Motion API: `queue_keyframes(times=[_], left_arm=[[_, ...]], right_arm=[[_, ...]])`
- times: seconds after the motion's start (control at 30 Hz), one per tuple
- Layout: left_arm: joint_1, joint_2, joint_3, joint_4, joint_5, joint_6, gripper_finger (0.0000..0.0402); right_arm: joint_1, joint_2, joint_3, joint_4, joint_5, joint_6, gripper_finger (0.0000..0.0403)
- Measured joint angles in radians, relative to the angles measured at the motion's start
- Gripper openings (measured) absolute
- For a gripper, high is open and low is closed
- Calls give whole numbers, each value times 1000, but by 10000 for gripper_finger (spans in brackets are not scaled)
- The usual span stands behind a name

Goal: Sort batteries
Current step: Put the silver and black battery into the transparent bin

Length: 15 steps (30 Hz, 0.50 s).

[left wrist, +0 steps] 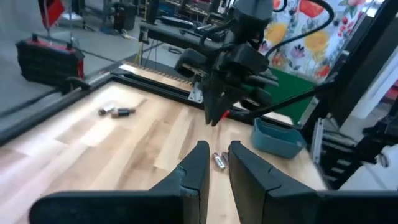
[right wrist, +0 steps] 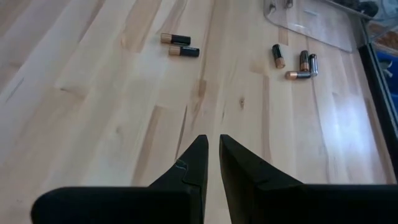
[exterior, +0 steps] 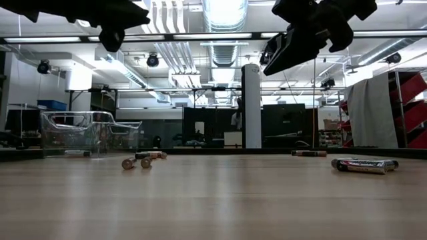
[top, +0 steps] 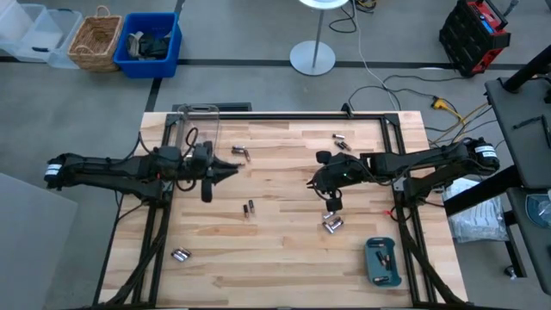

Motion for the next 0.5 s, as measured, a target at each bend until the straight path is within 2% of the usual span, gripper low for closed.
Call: queue_keyframes(times=[0.5], left_arm=[[1,0,0,0,-14,42,41]], right_arm=[[0,13,-1,5,-2,-7,31]])
